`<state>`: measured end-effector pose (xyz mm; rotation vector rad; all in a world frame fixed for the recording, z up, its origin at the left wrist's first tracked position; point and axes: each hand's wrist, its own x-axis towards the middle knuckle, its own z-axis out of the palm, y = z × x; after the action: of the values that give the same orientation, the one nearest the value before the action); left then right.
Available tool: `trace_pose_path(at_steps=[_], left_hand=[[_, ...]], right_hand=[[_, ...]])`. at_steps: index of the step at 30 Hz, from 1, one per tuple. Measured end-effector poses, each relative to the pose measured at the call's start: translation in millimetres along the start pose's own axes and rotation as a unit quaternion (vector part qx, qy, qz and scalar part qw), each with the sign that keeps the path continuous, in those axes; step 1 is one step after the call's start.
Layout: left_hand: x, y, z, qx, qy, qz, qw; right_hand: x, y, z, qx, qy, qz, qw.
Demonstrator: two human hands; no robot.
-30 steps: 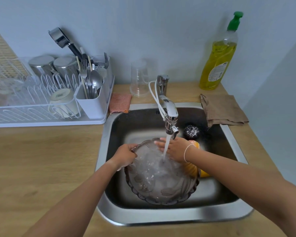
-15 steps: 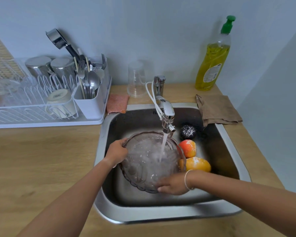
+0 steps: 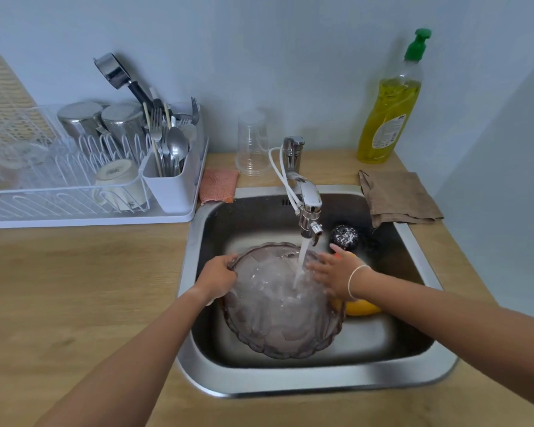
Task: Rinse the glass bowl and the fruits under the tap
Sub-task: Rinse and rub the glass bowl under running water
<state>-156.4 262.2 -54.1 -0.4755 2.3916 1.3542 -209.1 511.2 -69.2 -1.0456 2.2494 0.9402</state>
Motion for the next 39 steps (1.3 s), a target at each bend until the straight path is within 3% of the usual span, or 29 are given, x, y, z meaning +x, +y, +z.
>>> trace_pose_path(at_steps=[6,11,16,22,27,33,39], left_hand=[[-4.9,5.6,5.8,-0.008,-0.012,0.008,1.000],[-3.0,5.2,2.5,-0.032,-0.008,-0.002,0.999],[-0.9,4.5,-4.0,-0.028,0.014,-0.009,0.999],[2.9,5.3,1.2,-0.018,0.049,0.010,0.999],[8.1,10.1,3.0,-0.017,0.054,0.019,0.998],[8.9,13.3,5.3,-0.035,0.046,0.014,0.998],[11.9,11.3,1.5,-0.039,0.040,0.014,0.998]], right_hand=[[20.9,-3.6,-25.8,-0.029,0.114,0.001,0.993],[27.1,-7.9,-29.0,-0.001,0.141,0.003,0.990],[14.1,1.4,-6.4,0.041,0.086,0.033,0.995],[-9.0,-22.4,4.5,0.160,0.009,-0.003,0.987],[-27.2,-43.6,-0.1,0.274,-0.027,-0.056,0.960],[-40.5,-68.1,-22.9,0.419,-0.023,-0.124,0.899],[-35.1,-30.5,6.1,0.238,0.026,-0.078,0.968]])
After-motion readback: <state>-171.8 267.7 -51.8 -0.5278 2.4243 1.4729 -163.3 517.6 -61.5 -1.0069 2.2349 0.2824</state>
